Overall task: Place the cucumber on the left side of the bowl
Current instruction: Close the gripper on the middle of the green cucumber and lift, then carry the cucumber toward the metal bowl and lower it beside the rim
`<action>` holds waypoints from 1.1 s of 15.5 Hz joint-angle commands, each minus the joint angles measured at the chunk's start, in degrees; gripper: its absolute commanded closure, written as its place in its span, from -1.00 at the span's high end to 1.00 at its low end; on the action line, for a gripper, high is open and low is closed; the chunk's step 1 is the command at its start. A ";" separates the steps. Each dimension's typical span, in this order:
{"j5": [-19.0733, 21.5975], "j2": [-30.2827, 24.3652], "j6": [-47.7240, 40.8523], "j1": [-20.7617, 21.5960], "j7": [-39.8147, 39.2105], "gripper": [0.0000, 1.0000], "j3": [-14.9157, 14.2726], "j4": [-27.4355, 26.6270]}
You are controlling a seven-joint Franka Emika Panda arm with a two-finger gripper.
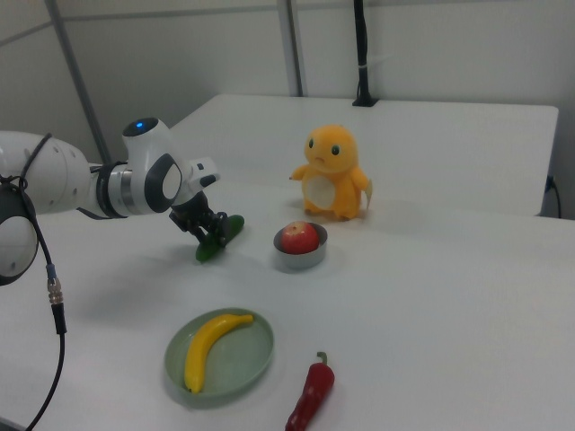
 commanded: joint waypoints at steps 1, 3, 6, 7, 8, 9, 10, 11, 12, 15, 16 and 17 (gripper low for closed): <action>-1.29 0.65 0.80 0.81 1.45 -0.77 -0.67 1.02; -1.20 0.56 0.72 0.72 1.46 -0.89 -0.75 1.11; -0.59 -0.31 0.54 0.29 1.45 -0.90 -0.67 1.20; -0.33 -1.01 0.11 0.11 1.46 -0.90 -0.75 1.72; -0.15 -1.80 -0.07 -0.59 1.46 -0.90 -0.67 1.90; -0.06 -2.68 -0.16 -1.38 1.46 -0.90 -0.67 1.90; 0.29 -3.30 -0.16 -1.65 1.46 -0.90 -0.58 1.90; 0.64 -3.65 -0.16 -1.91 1.28 -0.90 -0.66 1.99; 1.17 -4.35 -1.03 -2.70 1.11 -0.90 -0.67 1.99; 1.52 -5.15 -6.38 -5.07 -0.64 -0.96 -0.05 4.61; 1.96 -5.24 -9.36 -6.03 -2.57 -0.97 0.04 5.76; 3.09 -5.41 -11.13 -6.57 -4.07 -0.97 0.04 6.11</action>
